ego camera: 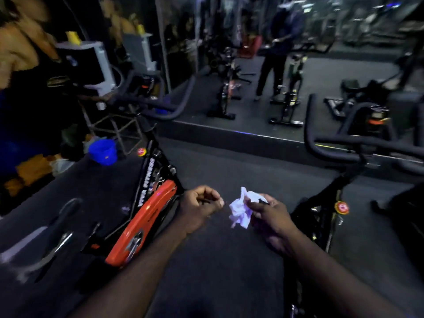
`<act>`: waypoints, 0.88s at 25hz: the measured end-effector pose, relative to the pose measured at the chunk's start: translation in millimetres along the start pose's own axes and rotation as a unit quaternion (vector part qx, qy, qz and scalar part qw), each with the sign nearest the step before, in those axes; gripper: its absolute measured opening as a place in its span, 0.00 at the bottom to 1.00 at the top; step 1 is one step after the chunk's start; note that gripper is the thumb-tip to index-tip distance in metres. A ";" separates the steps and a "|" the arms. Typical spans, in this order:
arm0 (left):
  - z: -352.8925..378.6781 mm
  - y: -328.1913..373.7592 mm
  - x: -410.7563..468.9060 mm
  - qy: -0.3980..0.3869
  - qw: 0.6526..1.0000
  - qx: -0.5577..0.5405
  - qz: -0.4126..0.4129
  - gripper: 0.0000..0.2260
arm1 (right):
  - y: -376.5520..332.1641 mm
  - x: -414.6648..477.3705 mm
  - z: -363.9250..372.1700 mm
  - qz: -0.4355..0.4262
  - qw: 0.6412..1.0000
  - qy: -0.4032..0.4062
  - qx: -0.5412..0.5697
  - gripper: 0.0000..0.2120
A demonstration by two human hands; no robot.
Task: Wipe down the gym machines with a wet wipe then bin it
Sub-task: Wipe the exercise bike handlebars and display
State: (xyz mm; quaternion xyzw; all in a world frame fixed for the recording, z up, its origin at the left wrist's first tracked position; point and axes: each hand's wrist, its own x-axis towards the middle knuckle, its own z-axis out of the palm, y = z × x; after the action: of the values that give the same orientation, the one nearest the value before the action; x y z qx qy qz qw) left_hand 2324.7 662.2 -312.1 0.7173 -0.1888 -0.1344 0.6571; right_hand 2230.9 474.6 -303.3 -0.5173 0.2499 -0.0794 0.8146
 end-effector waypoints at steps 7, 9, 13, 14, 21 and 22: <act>73.7 59.5 178.6 -0.205 0.978 0.001 0.043 0.12 | -92.4 53.2 -54.4 -0.142 0.972 0.186 -0.040 0.05; 105.8 73.0 217.1 -0.246 0.968 0.004 0.058 0.14 | -121.2 71.8 -82.5 -0.196 0.951 0.229 -0.074 0.06; 167.6 82.2 298.4 -0.275 0.960 -0.002 0.060 0.14 | -172.6 142.4 -145.2 -0.218 0.918 0.299 -0.143 0.08; 182.8 78.8 322.0 -0.273 0.960 -0.007 0.054 0.13 | -185.5 166.4 -159.1 -0.211 0.910 0.315 -0.168 0.06; 284.9 63.4 488.6 -0.192 0.979 -0.040 -0.048 0.01 | -308.2 356.9 -225.9 -0.248 0.806 0.344 -0.413 0.11; 296.4 61.4 509.7 -0.176 0.980 -0.058 -0.067 0.02 | -330.9 384.7 -228.0 -0.288 0.768 0.356 -0.448 0.09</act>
State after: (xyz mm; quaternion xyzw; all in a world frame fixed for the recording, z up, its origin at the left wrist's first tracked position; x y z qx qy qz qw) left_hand 2643.1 165.8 -252.7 0.6542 -0.2444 -0.3129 0.6438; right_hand 2493.8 -7.4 -213.8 -0.8058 0.3685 -0.3678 0.2822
